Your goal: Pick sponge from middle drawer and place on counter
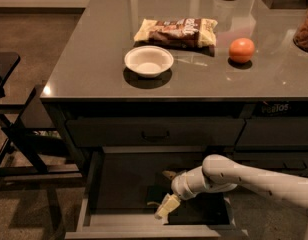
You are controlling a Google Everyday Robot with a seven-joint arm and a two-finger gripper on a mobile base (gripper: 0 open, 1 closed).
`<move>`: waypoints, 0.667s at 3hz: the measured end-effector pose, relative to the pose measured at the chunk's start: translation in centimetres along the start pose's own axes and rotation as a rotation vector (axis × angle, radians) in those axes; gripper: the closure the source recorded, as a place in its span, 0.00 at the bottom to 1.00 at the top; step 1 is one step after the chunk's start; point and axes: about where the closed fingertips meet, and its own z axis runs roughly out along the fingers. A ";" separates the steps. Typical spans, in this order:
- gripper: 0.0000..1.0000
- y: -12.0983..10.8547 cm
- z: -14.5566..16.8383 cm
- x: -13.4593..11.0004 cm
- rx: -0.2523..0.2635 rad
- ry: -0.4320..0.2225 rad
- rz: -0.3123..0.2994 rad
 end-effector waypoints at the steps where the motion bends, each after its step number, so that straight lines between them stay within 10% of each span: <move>1: 0.00 -1.0 1.2 0.3 0.006 -0.004 -0.010; 2: 0.00 -2.1 1.8 0.4 0.018 -0.006 -0.020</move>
Offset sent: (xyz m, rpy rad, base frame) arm 0.0337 0.0059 -0.0244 -0.0038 -0.0527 -0.0107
